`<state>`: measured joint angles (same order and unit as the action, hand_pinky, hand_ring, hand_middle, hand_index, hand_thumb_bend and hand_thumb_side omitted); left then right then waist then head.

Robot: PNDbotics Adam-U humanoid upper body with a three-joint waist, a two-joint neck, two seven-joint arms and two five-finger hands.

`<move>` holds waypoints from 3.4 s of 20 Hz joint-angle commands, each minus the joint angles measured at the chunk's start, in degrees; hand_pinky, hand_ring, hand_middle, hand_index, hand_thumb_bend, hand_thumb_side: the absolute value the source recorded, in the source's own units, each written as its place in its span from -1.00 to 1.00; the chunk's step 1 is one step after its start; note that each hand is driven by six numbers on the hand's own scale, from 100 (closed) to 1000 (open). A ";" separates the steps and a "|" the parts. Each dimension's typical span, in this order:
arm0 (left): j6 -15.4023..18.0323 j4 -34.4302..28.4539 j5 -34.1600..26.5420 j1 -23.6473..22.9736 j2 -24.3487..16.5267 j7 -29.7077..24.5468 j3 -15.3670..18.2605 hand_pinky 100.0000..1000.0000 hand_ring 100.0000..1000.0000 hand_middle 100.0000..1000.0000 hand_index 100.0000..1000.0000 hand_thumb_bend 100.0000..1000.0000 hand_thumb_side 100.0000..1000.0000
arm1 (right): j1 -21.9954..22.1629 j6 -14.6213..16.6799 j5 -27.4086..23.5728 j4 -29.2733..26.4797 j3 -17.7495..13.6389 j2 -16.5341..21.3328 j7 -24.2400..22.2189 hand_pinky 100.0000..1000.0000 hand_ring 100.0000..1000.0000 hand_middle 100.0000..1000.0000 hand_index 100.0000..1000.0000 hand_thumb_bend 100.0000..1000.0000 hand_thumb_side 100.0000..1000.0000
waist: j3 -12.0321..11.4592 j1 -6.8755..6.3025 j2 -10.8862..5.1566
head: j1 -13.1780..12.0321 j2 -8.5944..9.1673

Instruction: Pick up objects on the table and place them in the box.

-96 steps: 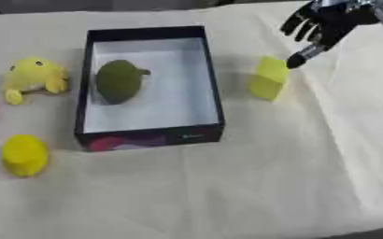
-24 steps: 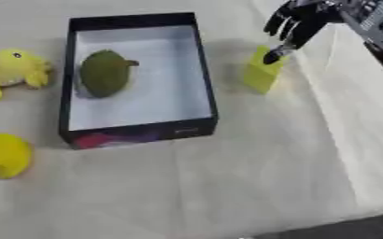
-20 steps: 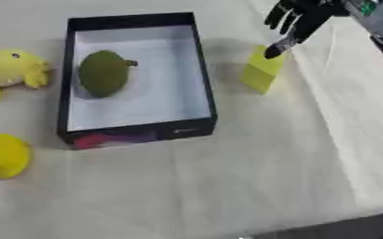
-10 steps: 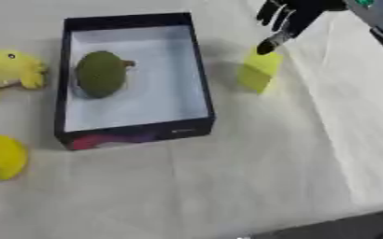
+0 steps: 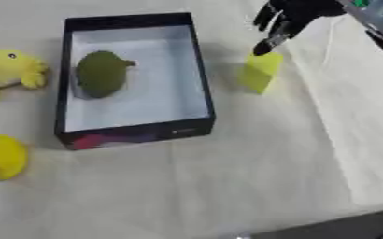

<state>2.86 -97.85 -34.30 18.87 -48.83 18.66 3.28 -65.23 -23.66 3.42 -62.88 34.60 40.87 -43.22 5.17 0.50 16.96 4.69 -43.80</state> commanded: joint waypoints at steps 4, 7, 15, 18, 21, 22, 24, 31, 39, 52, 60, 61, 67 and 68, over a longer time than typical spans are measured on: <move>0.00 -0.92 -0.20 0.89 -2.02 -0.08 0.31 0.47 0.72 0.72 0.80 0.54 0.34 | -0.82 -0.03 1.07 2.18 -0.97 0.54 -2.42 0.67 0.62 0.59 0.66 0.09 -0.66 | -0.17 0.73 -0.25 | 0.41 -0.08; 0.08 -0.94 -0.22 0.84 -2.02 -0.05 0.35 0.47 0.72 0.72 0.80 0.54 0.34 | -0.74 0.51 1.99 2.69 -1.04 0.70 -2.79 0.67 0.62 0.59 0.66 0.07 -0.69 | -0.25 0.80 -0.21 | 0.51 -0.06; 0.11 -0.93 -0.22 0.72 -2.06 -0.05 0.37 0.47 0.72 0.72 0.80 0.53 0.34 | -1.60 1.90 2.46 2.77 -0.18 0.57 -6.13 0.68 0.65 0.63 0.72 0.10 -0.80 | -0.43 0.81 -0.05 | 0.73 -0.22; 0.11 -0.94 -0.20 0.70 -2.11 -0.07 0.36 0.47 0.72 0.72 0.80 0.53 0.34 | -1.87 2.19 2.05 2.62 -0.06 0.58 -7.14 0.68 0.65 0.63 0.72 0.10 -0.80 | -0.44 0.80 -0.03 | 0.69 -0.27; 0.08 -0.97 -0.21 0.77 -2.11 -0.09 0.30 0.46 0.72 0.72 0.80 0.54 0.34 | -1.88 2.08 1.72 2.44 0.12 0.64 -7.67 0.72 0.68 0.64 0.78 0.12 -0.87 | -0.48 0.90 0.03 | 0.74 -0.31; 0.10 -1.01 -0.22 0.82 -2.13 -0.08 0.29 0.46 0.72 0.71 0.80 0.54 0.34 | -1.79 1.96 1.64 2.25 0.16 0.76 -7.72 0.73 0.67 0.65 0.79 0.11 -0.86 | -0.49 0.94 0.05 | 0.74 -0.32; 0.15 -1.09 -0.24 0.91 -2.20 -0.06 0.27 0.46 0.72 0.71 0.80 0.53 0.34 | -1.49 1.68 1.50 1.81 0.23 0.96 -7.70 0.74 0.67 0.65 0.81 0.10 -0.89 | -0.52 1.02 0.06 | 0.73 -0.32; 0.04 -1.28 -0.24 1.29 -2.34 -0.11 -0.02 0.46 0.72 0.71 0.80 0.54 0.34 | -1.20 1.85 1.92 3.28 0.71 -0.89 -8.65 0.75 0.65 0.60 0.80 0.21 -0.98 | -1.05 1.15 0.07 | 1.10 -0.32; 0.03 -1.57 -0.19 1.46 -2.38 0.10 -0.07 0.45 0.71 0.70 0.79 0.55 0.33 | -1.52 3.37 3.75 7.69 0.29 -3.01 -8.75 0.74 0.58 0.49 0.70 0.32 -1.00 | -1.47 0.89 0.32 | 1.55 -0.32; 0.07 -1.70 -0.13 0.92 -2.07 0.58 0.27 0.44 0.71 0.70 0.78 0.56 0.34 | -1.34 0.64 6.02 9.33 -2.48 -2.01 -6.23 0.47 0.54 0.47 0.65 -0.20 -0.85 | -1.22 0.64 0.87 | 1.67 -0.32; 0.10 -1.94 -0.05 0.86 -2.02 0.62 0.32 0.44 0.72 0.70 0.78 0.56 0.34 | -1.77 -4.39 5.79 5.63 -1.49 -1.03 -3.24 0.41 0.50 0.48 0.66 -0.36 -1.00 | -1.04 0.47 0.88 | 1.75 -0.32; 0.11 -1.95 -0.04 0.84 -2.02 0.67 0.36 0.44 0.72 0.70 0.78 0.56 0.34 | -1.82 -4.95 5.74 5.07 -1.33 -0.94 -3.01 0.40 0.49 0.47 0.66 -0.38 -1.00 | -1.01 0.46 0.86 | 1.81 -0.32; 0.20 -1.99 0.03 0.69 -2.18 0.91 0.52 0.44 0.72 0.71 0.78 0.56 0.33 | -1.98 -6.09 7.33 1.70 -1.14 0.03 -1.50 0.22 0.34 0.35 0.52 -0.48 -1.00 | -0.90 0.59 0.61 | 1.67 -0.32; 0.22 -1.96 0.04 0.60 -2.22 0.98 0.57 0.44 0.72 0.71 0.78 0.56 0.33 | -1.82 -5.85 7.59 1.11 -1.44 0.38 -1.15 0.20 0.33 0.34 0.51 -0.48 -1.00 | -0.83 0.65 0.56 | 1.59 -0.32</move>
<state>3.01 -98.92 -34.43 19.14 -48.87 19.33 2.93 -66.02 -27.22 10.44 -60.22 33.90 38.82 -42.55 4.30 1.01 18.13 6.28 -43.81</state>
